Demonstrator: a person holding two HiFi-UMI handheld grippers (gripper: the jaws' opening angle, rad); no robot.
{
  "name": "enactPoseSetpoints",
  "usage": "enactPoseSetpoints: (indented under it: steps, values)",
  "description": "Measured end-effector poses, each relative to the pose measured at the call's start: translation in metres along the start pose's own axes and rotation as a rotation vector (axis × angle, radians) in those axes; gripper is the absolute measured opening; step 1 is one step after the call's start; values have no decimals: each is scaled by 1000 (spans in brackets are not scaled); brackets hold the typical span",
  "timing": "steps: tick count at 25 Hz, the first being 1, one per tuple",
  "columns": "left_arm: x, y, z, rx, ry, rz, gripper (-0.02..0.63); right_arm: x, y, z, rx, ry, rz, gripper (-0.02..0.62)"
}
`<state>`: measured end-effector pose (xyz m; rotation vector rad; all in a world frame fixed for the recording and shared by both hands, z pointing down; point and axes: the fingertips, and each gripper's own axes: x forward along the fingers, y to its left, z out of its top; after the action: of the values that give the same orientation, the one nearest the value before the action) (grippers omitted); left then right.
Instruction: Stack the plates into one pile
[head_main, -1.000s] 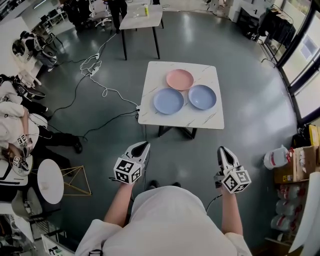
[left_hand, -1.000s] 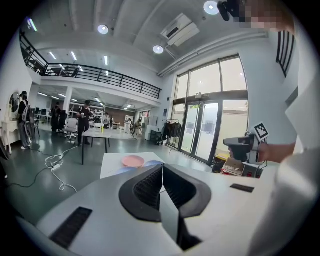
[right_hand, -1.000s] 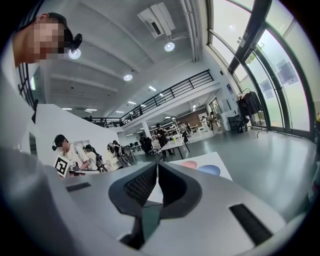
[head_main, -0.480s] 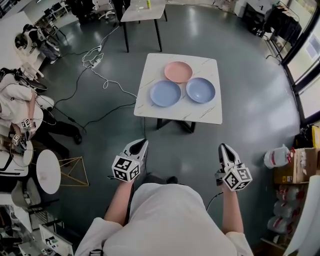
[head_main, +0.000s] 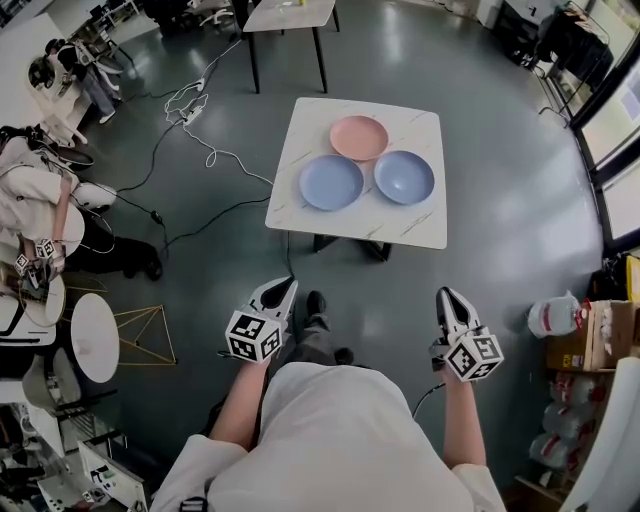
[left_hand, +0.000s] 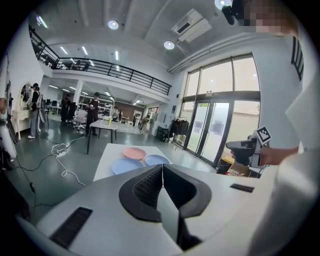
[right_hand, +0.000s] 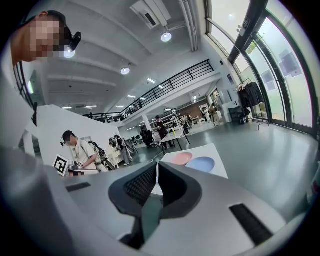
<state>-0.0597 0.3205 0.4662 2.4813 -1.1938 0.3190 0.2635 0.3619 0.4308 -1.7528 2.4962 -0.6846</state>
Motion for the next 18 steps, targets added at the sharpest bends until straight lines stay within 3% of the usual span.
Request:
enactPoseSetpoints:
  steps: [18]
  values:
    - [114,101,64,4,32,-73,14,145,-14,41,-7,30,-40,29]
